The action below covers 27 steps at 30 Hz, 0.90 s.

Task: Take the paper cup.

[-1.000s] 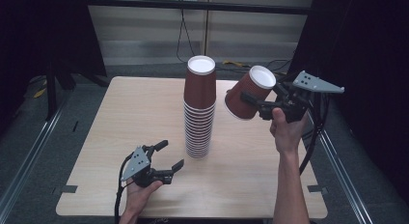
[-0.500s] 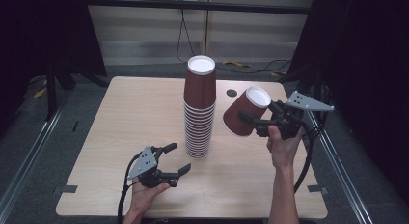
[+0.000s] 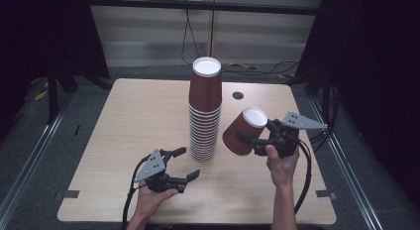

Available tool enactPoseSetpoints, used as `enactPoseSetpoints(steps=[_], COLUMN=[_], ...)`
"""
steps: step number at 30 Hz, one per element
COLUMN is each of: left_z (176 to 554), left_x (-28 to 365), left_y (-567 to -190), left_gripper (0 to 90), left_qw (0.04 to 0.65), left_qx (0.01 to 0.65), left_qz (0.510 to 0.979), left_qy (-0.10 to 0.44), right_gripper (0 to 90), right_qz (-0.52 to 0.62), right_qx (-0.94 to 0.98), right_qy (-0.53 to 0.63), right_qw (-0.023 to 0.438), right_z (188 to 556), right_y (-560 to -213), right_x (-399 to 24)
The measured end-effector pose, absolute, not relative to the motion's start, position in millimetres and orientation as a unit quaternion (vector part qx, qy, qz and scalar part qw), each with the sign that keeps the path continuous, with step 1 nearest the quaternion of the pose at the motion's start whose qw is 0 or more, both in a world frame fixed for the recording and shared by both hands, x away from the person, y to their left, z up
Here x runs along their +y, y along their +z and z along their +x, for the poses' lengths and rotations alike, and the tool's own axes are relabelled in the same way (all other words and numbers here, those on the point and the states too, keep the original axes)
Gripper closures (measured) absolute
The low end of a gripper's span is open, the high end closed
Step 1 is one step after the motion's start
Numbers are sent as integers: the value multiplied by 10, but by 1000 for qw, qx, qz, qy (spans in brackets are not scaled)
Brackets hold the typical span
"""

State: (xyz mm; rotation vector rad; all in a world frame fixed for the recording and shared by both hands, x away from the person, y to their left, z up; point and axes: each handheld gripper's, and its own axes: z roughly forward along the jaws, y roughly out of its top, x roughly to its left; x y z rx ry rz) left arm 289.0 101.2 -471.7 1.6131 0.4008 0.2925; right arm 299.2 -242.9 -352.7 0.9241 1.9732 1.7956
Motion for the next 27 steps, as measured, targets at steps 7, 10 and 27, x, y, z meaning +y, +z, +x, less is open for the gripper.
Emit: enactPoseSetpoints(steps=[7, 10, 27], left_z=[2892, 2894, 2887], left_x=[1000, 984, 915], left_y=[-4709, -4693, -4646], left_gripper=[168, 160, 154], left_qw=[664, 669, 660], left_qx=[170, 158, 137], left_qz=[717, 716, 729], left_qy=[128, 122, 114], right_gripper=[203, 203, 203], right_qz=[322, 321, 307], right_qx=[702, 704, 711], right_qy=[619, 618, 625], right_qw=[142, 136, 100], right_z=[2944, 2944, 2885], right_y=[-3673, -3712, -3981], right_x=[-2334, -2317, -2139])
